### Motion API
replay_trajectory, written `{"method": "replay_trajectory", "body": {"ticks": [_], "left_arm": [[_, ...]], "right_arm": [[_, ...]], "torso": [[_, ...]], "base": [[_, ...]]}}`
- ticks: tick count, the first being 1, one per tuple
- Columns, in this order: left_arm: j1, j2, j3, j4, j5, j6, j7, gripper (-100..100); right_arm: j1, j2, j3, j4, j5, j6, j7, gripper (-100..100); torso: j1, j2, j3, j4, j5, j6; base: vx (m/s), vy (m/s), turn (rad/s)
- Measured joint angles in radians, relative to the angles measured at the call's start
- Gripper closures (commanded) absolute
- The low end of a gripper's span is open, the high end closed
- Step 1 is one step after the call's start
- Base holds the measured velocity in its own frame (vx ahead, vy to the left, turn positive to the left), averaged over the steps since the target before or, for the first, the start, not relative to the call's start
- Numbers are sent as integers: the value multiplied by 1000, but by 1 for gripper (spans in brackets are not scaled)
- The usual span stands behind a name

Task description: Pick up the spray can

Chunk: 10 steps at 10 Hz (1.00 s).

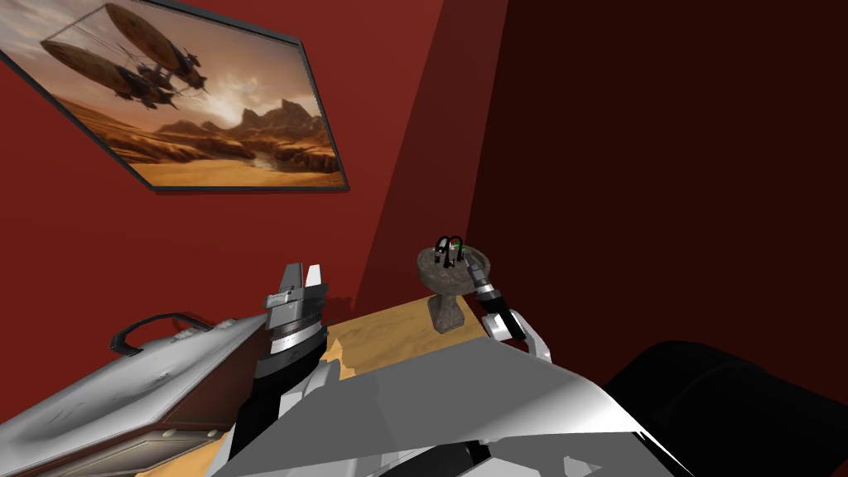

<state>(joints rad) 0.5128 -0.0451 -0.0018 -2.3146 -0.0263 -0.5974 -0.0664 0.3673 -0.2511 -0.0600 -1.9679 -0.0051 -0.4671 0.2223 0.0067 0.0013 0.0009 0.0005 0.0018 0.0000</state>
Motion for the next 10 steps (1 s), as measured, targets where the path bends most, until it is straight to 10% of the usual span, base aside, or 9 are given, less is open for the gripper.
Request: {"method": "replay_trajectory", "body": {"ticks": [10], "left_arm": [[0,0,0,0,0,0,0,0]], "right_arm": [[-100,-85,-21,277,45,-23,184,-100]], "torso": [[1,-3,-1,-1,0,0]], "base": [[-13,100,-38]]}}
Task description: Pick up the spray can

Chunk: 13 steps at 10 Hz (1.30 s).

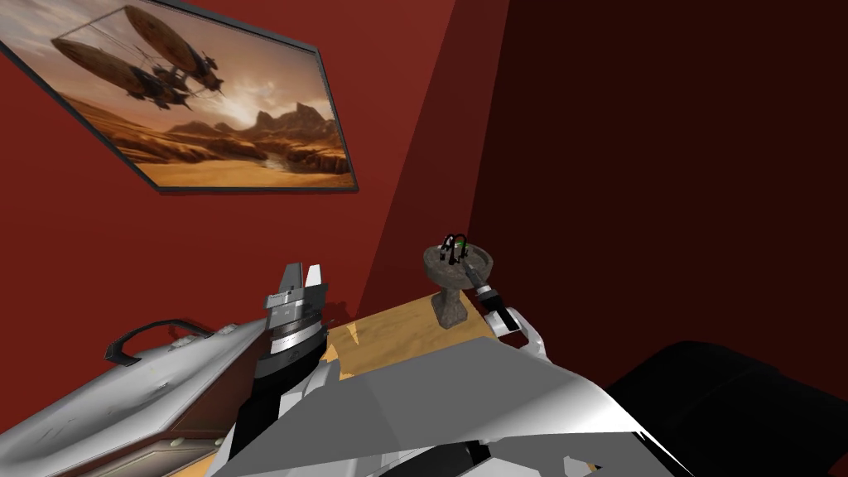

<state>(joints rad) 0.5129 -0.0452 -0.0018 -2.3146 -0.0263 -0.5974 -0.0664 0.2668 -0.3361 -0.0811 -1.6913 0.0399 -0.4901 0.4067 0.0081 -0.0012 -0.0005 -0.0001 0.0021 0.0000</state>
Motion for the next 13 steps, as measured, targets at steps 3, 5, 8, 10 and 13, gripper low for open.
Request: {"method": "replay_trajectory", "body": {"ticks": [3,5,8,10,13], "left_arm": [[0,0,0,0,0,0,0,0],[0,0,0,0,0,0,0,0],[0,0,0,0,0,0,0,0],[0,0,0,0,0,0,0,0],[0,0,0,0,0,0,0,0]], "right_arm": [[-25,-30,-13,73,9,4,55,-100],[-50,-39,-18,144,20,-11,101,-100],[-88,-70,-35,237,31,-16,166,-100],[-118,-86,-46,309,38,-23,211,-100],[-140,-105,-62,394,47,-35,273,-100]], "torso": [[0,0,0,0,0,0],[-1,-2,-1,0,0,0],[-1,-3,-2,-1,0,0],[0,-3,-2,-1,0,0],[-1,-3,-2,-1,0,0]], "base": [[4,135,-52],[37,120,-33],[40,110,-39],[41,121,-42],[51,122,-41]]}}
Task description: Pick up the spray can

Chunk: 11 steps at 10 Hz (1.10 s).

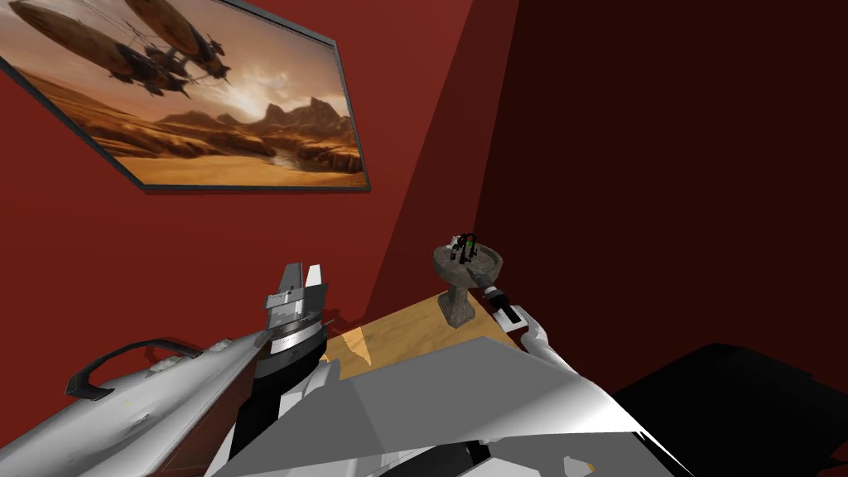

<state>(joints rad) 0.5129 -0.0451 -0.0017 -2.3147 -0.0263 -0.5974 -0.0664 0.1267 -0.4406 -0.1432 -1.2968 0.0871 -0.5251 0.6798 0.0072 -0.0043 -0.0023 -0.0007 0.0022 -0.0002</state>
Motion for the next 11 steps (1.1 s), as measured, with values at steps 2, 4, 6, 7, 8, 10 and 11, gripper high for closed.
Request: {"method": "replay_trajectory", "body": {"ticks": [2,4,6,7,8,10,11], "left_arm": [[0,0,0,0,0,0,0,0],[0,0,0,0,0,0,0,0],[0,0,0,0,0,0,0,0],[0,0,0,0,0,0,0,0],[0,0,0,0,0,0,0,0],[0,0,0,0,0,0,0,0],[0,0,0,0,0,0,0,0]], "right_arm": [[-25,-16,-12,52,6,3,42,-100],[-55,-31,-25,117,11,-5,84,-100],[-63,-47,-40,160,15,-6,122,-100],[-85,-58,-49,196,18,-15,146,-100],[-88,-64,-55,219,18,-18,162,-100],[-116,-81,-70,288,21,-31,199,-100],[-130,-94,-79,327,23,-39,218,-100]], "torso": [[0,-3,-2,-1,0,0],[-1,-3,-2,-1,0,0],[-1,-2,-1,-1,0,0],[0,-5,-3,-1,0,0],[-1,-4,-3,-1,0,0],[-2,-3,-2,-1,0,0],[-1,-4,-3,-1,0,0]], "base": [[88,117,-34],[79,106,-37],[95,108,-38],[100,104,-19],[109,105,-37],[91,104,-27],[195,159,-64]]}}
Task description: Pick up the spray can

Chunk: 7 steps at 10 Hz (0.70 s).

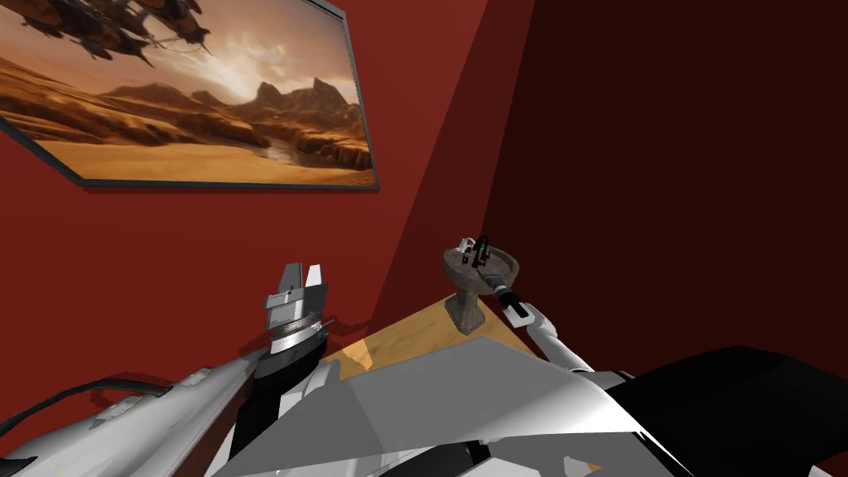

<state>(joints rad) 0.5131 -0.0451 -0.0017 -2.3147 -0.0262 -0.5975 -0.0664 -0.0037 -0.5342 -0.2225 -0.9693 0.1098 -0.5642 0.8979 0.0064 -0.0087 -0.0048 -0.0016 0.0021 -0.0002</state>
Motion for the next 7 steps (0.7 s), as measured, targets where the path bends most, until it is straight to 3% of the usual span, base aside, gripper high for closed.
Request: {"method": "replay_trajectory", "body": {"ticks": [4,7], "left_arm": [[0,0,0,0,0,0,0,0],[0,0,0,0,0,0,0,0]], "right_arm": [[-33,-27,-32,91,4,-7,69,-100],[-79,-53,-59,203,6,-31,127,-100]], "torso": [[-4,2,1,0,-1,0],[0,-5,-3,-1,0,0]], "base": [[86,66,-13],[193,120,-34]]}}
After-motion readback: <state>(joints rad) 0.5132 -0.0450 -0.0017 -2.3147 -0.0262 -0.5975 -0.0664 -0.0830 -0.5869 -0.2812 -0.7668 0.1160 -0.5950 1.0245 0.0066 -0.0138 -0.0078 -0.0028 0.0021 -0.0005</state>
